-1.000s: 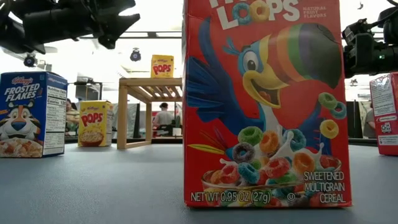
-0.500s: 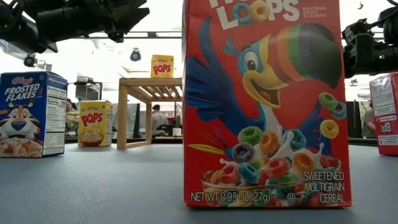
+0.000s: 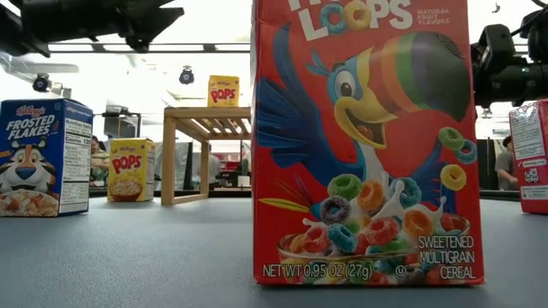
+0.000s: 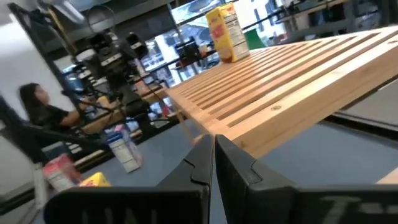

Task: Stack cereal on shelf
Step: Put the bottom yellow cereal box aligned with the other yellow cereal box on the shelf

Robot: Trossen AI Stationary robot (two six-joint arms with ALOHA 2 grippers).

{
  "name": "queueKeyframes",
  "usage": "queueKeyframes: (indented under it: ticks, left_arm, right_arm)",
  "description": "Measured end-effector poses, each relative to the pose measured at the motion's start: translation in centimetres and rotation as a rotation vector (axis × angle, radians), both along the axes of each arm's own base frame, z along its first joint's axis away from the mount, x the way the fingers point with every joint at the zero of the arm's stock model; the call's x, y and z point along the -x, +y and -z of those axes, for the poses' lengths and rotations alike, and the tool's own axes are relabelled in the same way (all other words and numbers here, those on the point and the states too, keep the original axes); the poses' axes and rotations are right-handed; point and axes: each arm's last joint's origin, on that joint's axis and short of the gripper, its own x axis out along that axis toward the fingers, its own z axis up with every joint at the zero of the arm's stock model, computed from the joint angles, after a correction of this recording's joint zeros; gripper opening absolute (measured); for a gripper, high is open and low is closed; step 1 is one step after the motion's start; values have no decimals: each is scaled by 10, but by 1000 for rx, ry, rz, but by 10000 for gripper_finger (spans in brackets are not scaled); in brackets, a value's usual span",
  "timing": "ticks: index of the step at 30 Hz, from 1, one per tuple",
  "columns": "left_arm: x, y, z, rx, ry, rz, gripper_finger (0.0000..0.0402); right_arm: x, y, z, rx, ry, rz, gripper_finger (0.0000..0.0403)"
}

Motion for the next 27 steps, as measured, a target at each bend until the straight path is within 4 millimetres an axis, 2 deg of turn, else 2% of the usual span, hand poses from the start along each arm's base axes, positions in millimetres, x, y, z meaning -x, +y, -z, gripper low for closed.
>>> queueKeyframes:
  ticks: [5,10,16,22,27]
  left_arm:
    - [16,-2,-6,7,-34,0,215]
    - [18,-2,-1,-17,-26,-6,215]
    - [17,-2,11,-30,18,-10,215]
    - [21,-2,7,-8,-17,-4,215]
    - [29,-1,15,18,77,-75,215]
  right_arm:
    - [0,7,-8,-65,-30,-180,9]
    - [2,20,-37,35,-96,-291,9]
    - [-3,32,-48,130,-80,-383,9]
    - [-21,35,-42,183,45,-260,9]
    - [-49,39,-26,163,195,-285,9]
